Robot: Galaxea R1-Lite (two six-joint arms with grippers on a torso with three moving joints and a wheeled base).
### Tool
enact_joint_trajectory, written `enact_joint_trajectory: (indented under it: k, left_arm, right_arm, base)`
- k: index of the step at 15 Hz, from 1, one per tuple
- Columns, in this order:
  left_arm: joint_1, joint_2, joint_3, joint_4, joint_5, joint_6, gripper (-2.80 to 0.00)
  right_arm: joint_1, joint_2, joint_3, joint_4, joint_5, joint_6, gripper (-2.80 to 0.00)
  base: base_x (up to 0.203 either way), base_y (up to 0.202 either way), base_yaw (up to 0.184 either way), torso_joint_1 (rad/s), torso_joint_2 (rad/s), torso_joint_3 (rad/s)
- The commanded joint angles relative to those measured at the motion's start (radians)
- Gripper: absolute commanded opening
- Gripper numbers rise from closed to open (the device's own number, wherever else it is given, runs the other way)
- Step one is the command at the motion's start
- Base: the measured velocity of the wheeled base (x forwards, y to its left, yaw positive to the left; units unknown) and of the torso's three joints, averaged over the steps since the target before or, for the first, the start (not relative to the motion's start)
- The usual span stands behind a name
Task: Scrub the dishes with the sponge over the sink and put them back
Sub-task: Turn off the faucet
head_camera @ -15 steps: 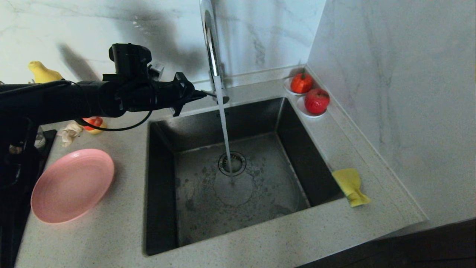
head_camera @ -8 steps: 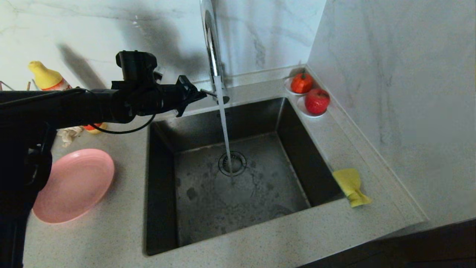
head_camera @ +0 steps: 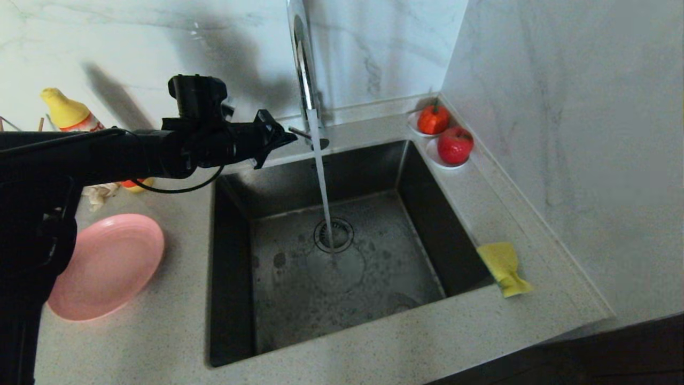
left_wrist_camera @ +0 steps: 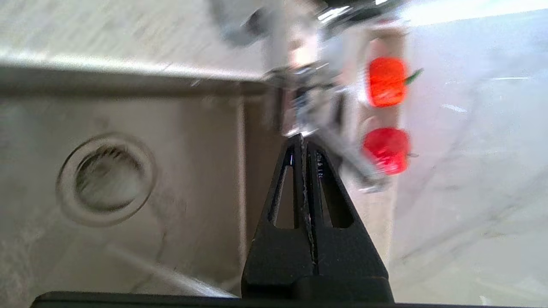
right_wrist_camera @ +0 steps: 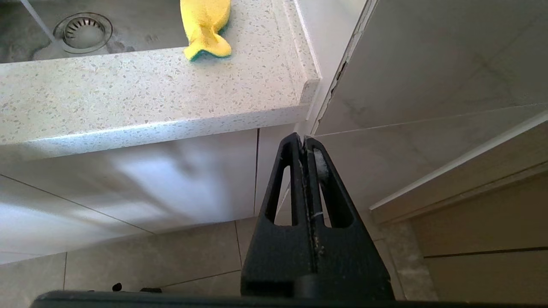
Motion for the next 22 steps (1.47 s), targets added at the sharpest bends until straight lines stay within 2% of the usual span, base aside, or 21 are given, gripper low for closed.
enact_joint_trajectory:
  k: [1,4,7,20,22]
  left_arm:
    - [0.003,-0.011,0.005,0.043,-0.001,0.005,-2.80]
    - [0.004,-0.083,0.023,0.143,-0.017,0.027,-2.80]
    - [0.003,-0.139,0.037,0.153,-0.104,0.026,-2.80]
    - [0.001,-0.076,-0.001,0.141,-0.093,0.026,-2.80]
    - [0.001,-0.063,-0.002,0.137,-0.052,0.030,-2.80]
  right_arm:
    - [0.000,0.002,0.000,0.000,0.000,-0.001,-2.80]
    - [0.000,0.002,0.000,0.000,0.000,-0.001,-2.80]
    - [0.000,0.002,0.000,0.000,0.000,-0.001,-2.80]
    - [0.000,0.002,0.000,0.000,0.000,-0.001,-2.80]
    - [0.000,0.002,0.000,0.000,0.000,-0.001,-2.80]
  base:
    - [0.000,0.000,0.000,0.000,0.00,0.000]
    - [0.000,0.000,0.000,0.000,0.00,0.000]
    - [0.000,0.000,0.000,0.000,0.00,0.000]
    - [0.000,0.000,0.000,0.000,0.00,0.000]
    - [0.000,0.000,0.000,0.000,0.00,0.000]
